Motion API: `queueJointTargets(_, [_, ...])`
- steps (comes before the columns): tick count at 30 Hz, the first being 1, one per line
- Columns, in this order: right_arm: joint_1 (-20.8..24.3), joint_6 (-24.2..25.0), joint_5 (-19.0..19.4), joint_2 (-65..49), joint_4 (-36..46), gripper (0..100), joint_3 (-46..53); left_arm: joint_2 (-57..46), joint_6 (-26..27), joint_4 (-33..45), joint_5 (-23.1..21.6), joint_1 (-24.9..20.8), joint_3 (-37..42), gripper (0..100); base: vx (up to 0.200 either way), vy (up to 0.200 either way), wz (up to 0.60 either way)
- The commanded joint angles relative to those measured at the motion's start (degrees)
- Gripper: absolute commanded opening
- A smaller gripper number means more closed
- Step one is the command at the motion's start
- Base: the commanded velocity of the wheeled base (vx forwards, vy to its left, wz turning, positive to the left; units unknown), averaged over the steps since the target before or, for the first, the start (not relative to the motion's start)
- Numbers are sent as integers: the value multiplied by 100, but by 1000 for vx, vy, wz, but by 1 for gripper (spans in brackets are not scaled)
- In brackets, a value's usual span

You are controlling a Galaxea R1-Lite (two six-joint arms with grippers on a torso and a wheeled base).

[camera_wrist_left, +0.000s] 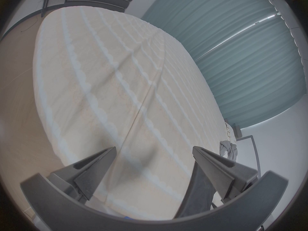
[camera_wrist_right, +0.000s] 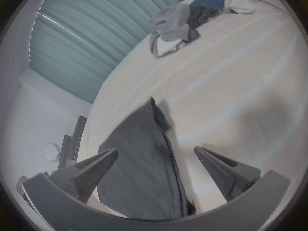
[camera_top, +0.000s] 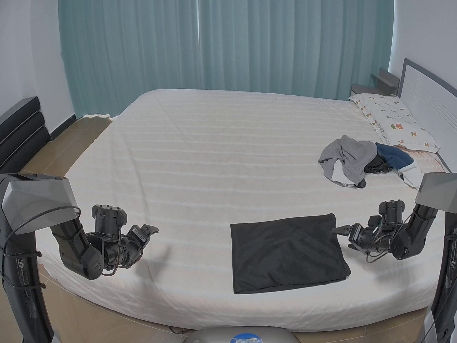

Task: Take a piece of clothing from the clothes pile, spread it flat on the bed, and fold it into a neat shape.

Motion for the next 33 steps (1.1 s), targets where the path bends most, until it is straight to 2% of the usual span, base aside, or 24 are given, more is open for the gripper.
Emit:
queueJointTargets(1, [-1, -239, 105, -204, -90, 100, 766, 37, 0, -142, 3, 2, 55, 100, 0, 0, 0])
queueJointTargets(6, [-45, -661, 114, -177, -161, 100, 933, 37, 0, -142, 3, 2, 55, 100, 0, 0, 0])
queueJointTargets(14, [17, -802, 105, -160, -169, 100, 1003, 45, 0, -142, 3, 2, 55, 100, 0, 0, 0])
queueJointTargets(15, [17, -828, 105, -160, -169, 0, 1012, 45, 9, -142, 3, 2, 55, 100, 0, 0, 0])
queueJointTargets(27, [-115, -1373, 61, -186, -143, 0, 1294, 45, 9, -142, 3, -7, 55, 100, 0, 0, 0])
queueJointTargets(33, [-159, -1408, 52, -186, -143, 0, 1311, 45, 9, -142, 3, -7, 55, 100, 0, 0, 0])
